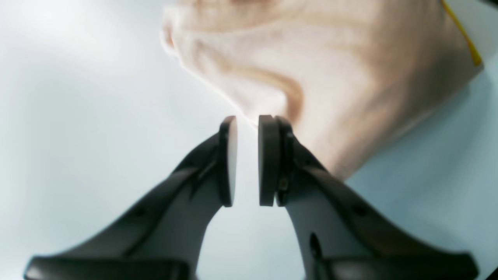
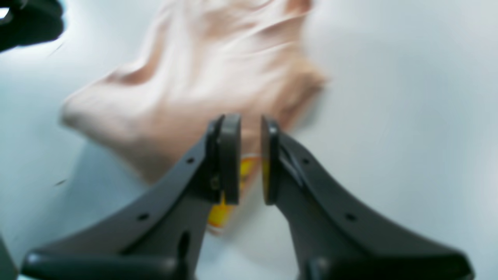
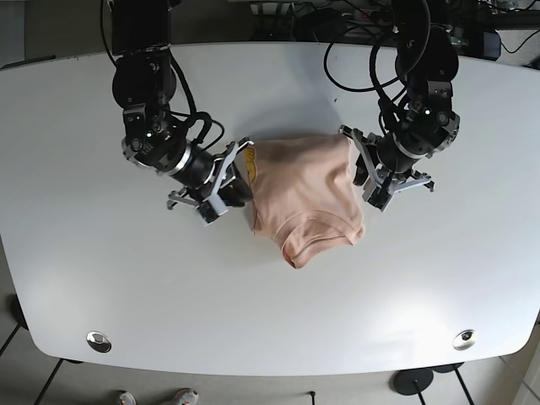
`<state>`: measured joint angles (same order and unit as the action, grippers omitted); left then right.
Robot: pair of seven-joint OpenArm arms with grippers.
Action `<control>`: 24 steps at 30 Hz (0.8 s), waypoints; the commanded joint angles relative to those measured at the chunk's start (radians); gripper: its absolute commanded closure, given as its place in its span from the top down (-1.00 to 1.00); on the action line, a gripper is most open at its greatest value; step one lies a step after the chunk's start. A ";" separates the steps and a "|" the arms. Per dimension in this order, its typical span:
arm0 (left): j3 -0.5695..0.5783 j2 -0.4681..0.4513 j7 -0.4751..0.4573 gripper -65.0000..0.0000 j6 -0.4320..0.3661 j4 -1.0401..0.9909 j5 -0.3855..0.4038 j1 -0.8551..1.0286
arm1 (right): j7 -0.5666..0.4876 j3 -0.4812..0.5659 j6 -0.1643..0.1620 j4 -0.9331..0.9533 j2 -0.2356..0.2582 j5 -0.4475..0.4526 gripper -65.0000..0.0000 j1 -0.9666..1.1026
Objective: Fold the T-shirt properly
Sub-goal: 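Push the folded peach bundle with the left gripper to the table edge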
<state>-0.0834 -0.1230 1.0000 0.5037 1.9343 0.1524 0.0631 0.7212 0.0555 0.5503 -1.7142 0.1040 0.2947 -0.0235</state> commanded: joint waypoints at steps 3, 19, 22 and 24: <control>0.017 0.079 -0.026 -0.47 -0.210 -0.016 0.005 -0.105 | 0.018 -0.113 0.004 -0.034 -0.003 0.008 -0.74 -0.008; 0.511 0.016 -0.565 0.53 -0.810 -0.592 0.011 -0.139 | 0.021 -0.250 0.006 -0.017 0.026 0.008 -0.74 -0.006; 0.437 -0.131 -0.564 0.53 -0.805 -0.536 0.014 -0.073 | 0.021 -0.250 0.006 -0.019 0.026 0.010 -0.74 -0.013; 0.359 -0.238 -0.564 0.53 -0.675 -0.539 0.062 -0.050 | 0.021 -0.250 0.006 -0.019 0.024 0.036 -0.74 -0.016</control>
<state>0.2615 -0.3553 0.3645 -0.1390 1.4036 0.2382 0.0063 0.7677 -0.1909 0.5507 -1.7100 0.1242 0.3206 -0.0193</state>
